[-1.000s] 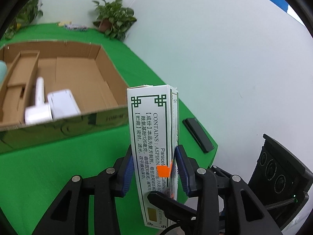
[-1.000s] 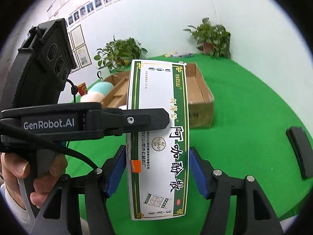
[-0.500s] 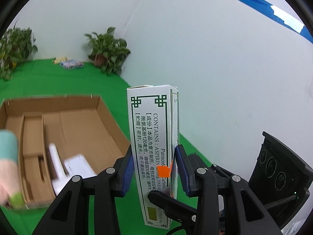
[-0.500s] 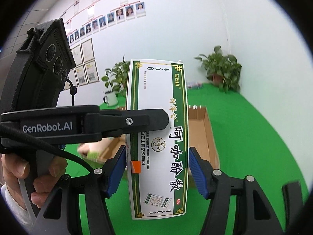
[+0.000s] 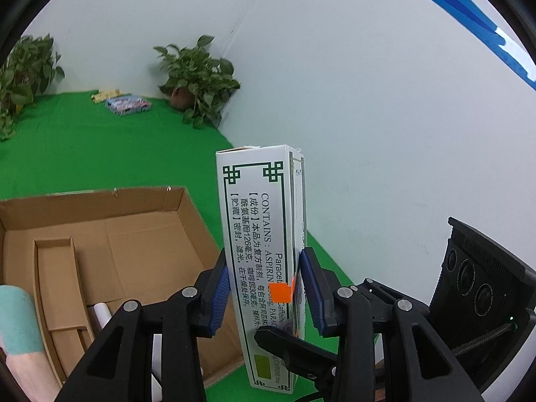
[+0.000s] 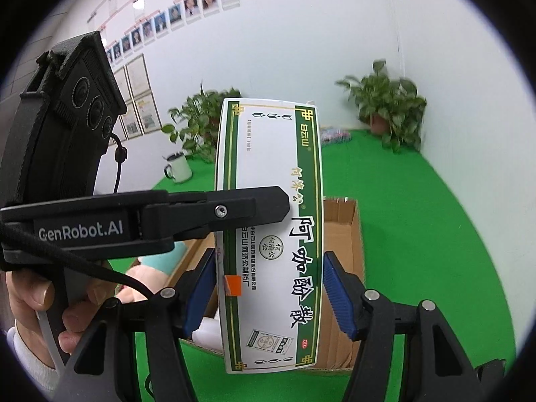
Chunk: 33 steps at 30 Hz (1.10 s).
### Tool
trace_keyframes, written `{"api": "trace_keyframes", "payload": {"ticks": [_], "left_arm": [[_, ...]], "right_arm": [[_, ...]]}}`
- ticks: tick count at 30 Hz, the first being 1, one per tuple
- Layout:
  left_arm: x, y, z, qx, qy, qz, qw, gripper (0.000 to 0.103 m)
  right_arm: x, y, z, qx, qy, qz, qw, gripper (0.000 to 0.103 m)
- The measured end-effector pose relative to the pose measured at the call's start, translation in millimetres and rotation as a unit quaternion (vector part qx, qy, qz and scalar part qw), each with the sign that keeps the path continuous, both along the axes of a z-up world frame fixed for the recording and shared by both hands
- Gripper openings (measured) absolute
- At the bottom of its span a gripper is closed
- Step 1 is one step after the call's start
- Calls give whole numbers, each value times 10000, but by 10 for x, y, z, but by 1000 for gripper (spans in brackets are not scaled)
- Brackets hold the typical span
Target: Organize objects
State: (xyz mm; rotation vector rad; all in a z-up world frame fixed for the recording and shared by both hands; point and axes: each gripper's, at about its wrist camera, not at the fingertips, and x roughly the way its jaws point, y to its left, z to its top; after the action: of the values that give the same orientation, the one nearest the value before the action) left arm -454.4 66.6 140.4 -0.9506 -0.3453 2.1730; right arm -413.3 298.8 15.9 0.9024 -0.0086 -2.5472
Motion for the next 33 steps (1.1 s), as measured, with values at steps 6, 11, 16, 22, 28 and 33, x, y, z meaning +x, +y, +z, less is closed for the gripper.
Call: {"api": "trace_keyframes", "payload": {"ticks": [6, 11, 16, 22, 28, 33], "left_arm": [[-400, -35, -695, -30, -586, -10, 9983, 38], [-691, -1, -1161, -129, -931, -38, 9956, 38], [-989, 35, -1693, -257, -1371, 72, 9902, 38], [-1218, 68, -2254, -255, -1948, 26, 9805, 38], [-1307, 74, -2538, -132, -2305, 111, 9729, 41], [-1345, 64, -2625, -132, -2421, 197, 9700, 42]], "right_arm": [[-382, -4, -454, 50, -590, 20, 9982, 61], [-688, 29, -679, 8, -991, 6, 9951, 61], [-874, -4, -1023, 16, -1554, 101, 9878, 61], [-955, 7, -1382, 149, -2045, 98, 9787, 61], [-901, 5, -1450, 301, -2208, -4, 9749, 61], [-857, -20, -1462, 398, -2177, -15, 9752, 61]]}}
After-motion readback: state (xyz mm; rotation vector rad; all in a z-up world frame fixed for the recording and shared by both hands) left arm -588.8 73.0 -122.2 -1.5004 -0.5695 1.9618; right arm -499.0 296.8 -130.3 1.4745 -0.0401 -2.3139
